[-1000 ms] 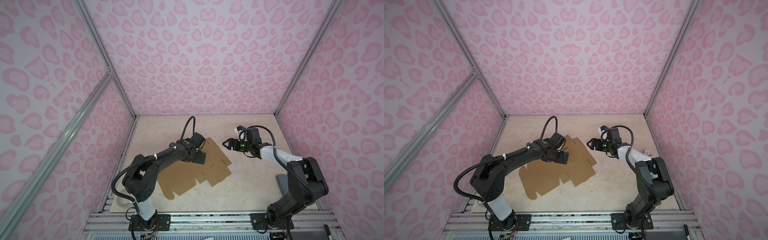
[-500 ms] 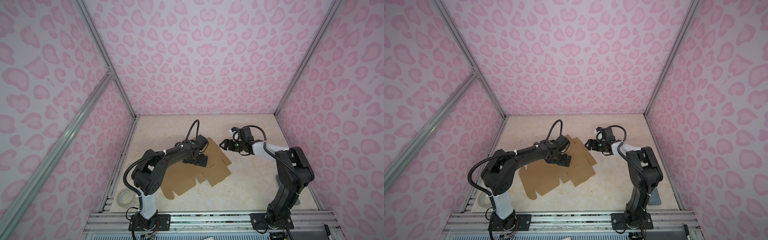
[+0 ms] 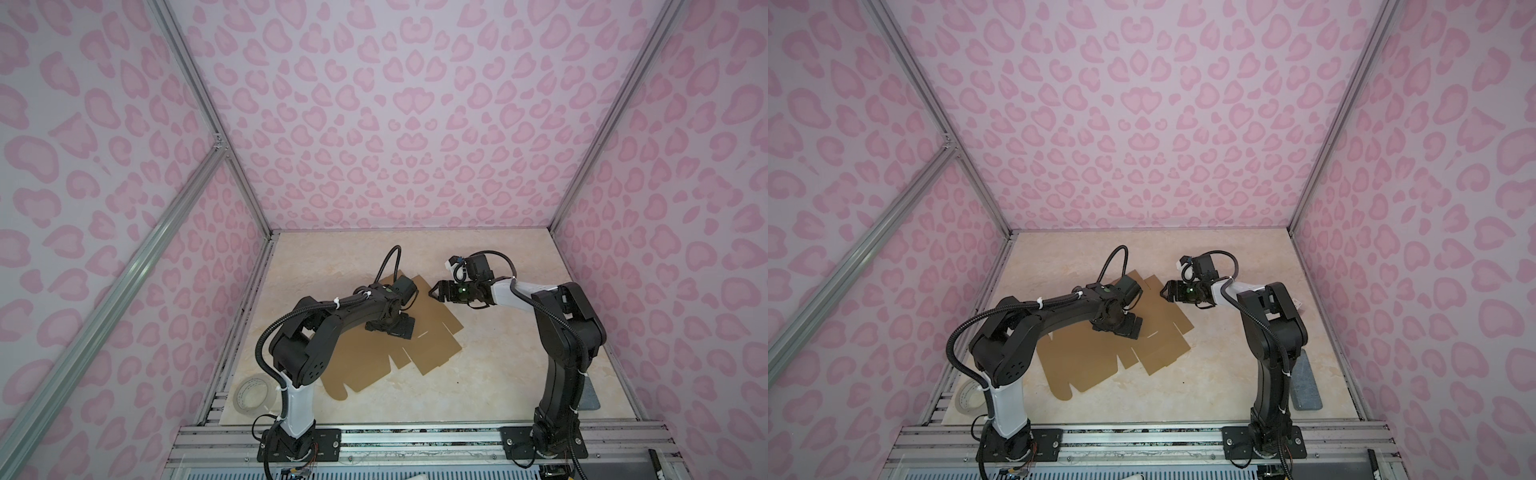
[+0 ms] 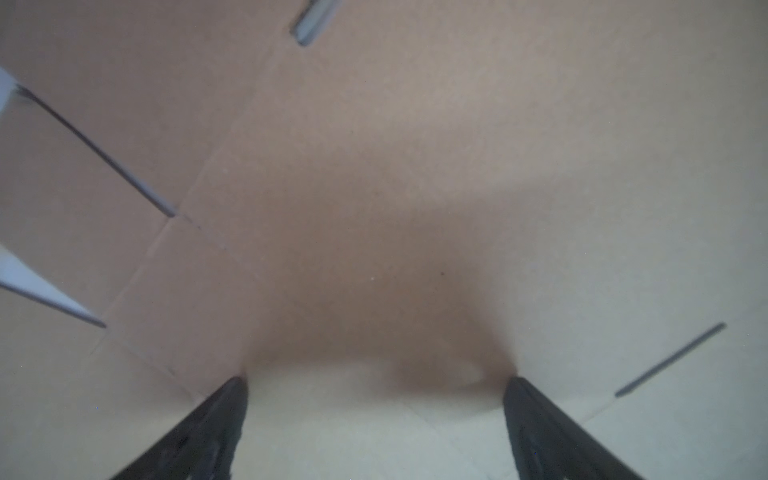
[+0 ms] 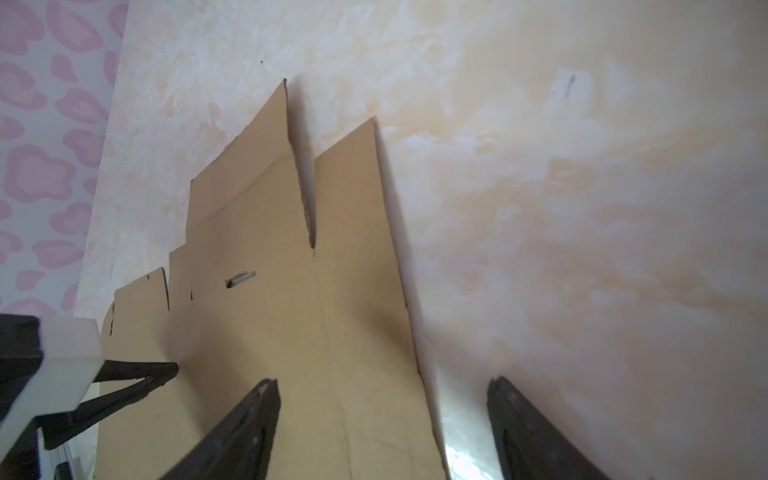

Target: Fold the paper box

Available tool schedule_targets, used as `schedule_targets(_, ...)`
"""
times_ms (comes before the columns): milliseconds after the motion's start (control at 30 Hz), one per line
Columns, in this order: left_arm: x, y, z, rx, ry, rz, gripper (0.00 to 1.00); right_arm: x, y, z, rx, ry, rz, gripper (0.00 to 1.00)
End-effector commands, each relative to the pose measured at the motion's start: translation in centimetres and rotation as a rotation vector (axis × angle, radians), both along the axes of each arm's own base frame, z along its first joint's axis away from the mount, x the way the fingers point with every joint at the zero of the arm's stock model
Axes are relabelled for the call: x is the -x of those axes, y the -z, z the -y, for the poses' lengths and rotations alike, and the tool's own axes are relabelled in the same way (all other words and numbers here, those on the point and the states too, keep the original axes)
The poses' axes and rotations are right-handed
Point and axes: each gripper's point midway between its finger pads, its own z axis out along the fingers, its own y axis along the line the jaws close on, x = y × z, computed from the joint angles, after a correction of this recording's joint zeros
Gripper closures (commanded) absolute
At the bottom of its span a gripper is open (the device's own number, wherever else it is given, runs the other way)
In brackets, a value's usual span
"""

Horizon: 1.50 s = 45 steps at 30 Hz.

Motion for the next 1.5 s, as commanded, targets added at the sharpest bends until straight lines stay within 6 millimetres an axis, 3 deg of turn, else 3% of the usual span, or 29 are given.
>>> schedule_targets(0, 0.2, 0.7, -0.5, -0.030, 0.008, -0.007, 0.01, 1.0, 0.9, -0.6, -0.007, -0.040, -0.035, 0.19)
schedule_targets(300, 0.4, 1.0, -1.0, -0.057, 0.016, 0.002, 0.01, 2.1, 0.3, -1.4, -0.110, -0.053, -0.073, 0.27)
schedule_targets(833, -0.1, 0.0, -1.7, -0.091, 0.028, 0.040, 0.01, 4.6, -5.3, -1.8, -0.420, -0.062, -0.043, 0.36)
schedule_targets(1200, -0.5, -1.4, -2.2, -0.113, 0.037, 0.082, 0.01, 7.5, -1.5, 0.5, -0.213, -0.060, -0.131, 0.36)
schedule_targets(1467, -0.7, -1.4, -2.3, -0.116, 0.035, 0.090, 0.01, 9.0, -2.1, -0.2, -0.299, -0.068, -0.141, 0.45)
